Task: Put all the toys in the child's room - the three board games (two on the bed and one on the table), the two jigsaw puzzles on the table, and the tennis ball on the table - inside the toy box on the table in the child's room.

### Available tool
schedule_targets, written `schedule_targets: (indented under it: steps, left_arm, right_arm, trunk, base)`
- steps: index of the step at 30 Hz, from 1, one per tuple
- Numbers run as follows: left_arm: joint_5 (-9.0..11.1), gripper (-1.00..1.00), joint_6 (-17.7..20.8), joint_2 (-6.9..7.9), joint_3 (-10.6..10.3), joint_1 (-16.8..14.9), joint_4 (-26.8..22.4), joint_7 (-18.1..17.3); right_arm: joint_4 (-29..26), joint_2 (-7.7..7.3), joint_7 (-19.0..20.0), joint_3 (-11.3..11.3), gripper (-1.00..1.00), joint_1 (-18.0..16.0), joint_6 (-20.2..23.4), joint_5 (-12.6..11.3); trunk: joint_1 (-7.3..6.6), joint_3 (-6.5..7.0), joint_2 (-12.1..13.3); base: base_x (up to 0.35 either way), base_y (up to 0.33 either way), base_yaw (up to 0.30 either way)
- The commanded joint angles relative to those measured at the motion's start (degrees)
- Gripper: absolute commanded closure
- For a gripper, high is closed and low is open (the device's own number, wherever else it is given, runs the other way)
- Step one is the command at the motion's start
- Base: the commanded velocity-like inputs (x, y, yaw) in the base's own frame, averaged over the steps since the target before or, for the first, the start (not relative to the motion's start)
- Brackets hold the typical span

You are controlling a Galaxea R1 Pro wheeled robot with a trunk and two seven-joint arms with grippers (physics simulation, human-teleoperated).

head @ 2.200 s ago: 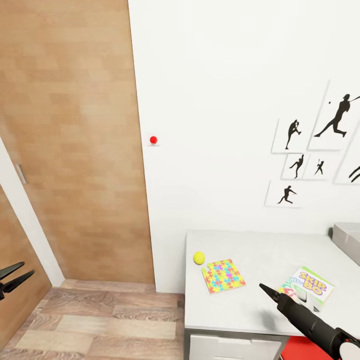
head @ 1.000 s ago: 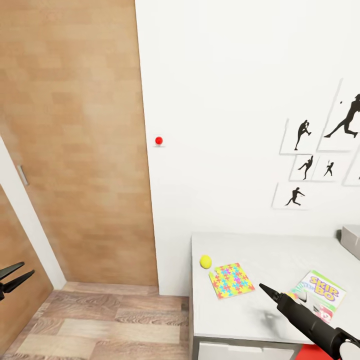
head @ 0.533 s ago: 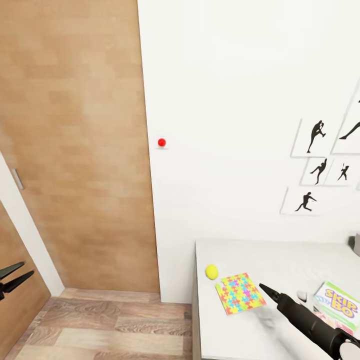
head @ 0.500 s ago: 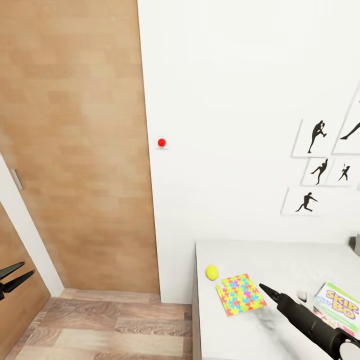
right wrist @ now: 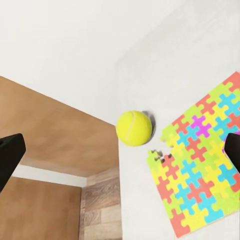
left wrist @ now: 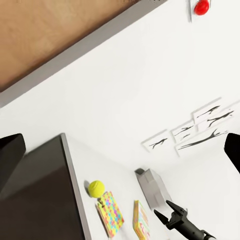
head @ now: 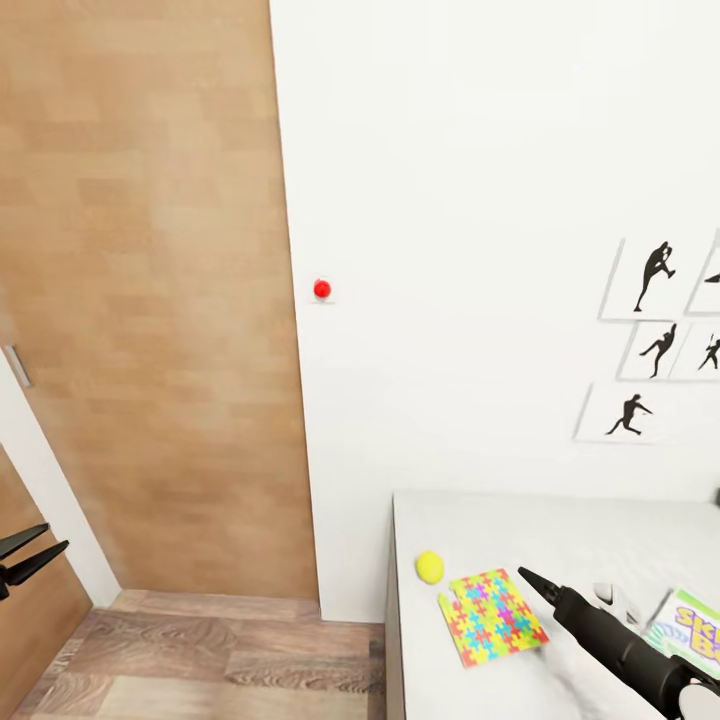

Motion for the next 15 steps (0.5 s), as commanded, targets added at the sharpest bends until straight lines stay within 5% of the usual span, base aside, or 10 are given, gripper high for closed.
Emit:
schedule_targets:
  steps: [1, 15]
  left_arm:
    - [-0.07, -1.0, 0.61, 0.0, 0.02, -0.03, 0.01, -0.24]
    - [-0.07, -1.0, 0.61, 0.0, 0.02, -0.05, 0.01, -0.24]
  right_arm:
    - [-0.03, -0.01, 0.21, -0.09, -1.0, 0.0, 0.26, 0.04]
    - [-0.03, -0.02, 0.21, -0.12, -1.0, -0.01, 0.26, 0.04]
  trunk:
    - [0.04, -0.05, -0.07]
    - [0.04, -0.05, -0.07]
  base:
    - [0.122, 0.017, 0.0]
    - [0.058, 0.014, 0.0]
